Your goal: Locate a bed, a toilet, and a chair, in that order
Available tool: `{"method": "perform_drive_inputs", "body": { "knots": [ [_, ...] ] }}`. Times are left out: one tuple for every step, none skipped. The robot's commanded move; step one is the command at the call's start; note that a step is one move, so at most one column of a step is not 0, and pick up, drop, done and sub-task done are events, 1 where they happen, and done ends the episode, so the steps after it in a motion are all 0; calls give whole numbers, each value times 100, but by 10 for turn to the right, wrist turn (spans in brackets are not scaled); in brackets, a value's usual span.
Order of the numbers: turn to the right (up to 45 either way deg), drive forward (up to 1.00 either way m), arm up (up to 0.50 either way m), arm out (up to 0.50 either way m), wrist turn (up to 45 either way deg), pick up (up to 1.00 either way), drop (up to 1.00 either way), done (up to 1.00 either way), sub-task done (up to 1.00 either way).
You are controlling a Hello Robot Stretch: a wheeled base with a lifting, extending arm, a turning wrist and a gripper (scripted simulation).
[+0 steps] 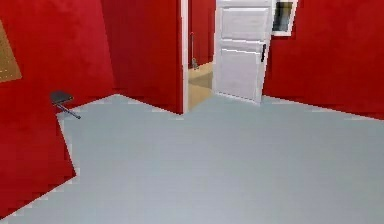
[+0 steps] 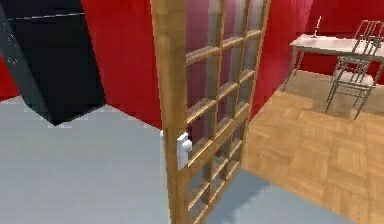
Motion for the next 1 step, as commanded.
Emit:
{"method": "perform_drive_inputs", "body": {
  "knots": [
    [90, 0, 0, 0, 0, 0, 0, 0, 0]
  ]
}}
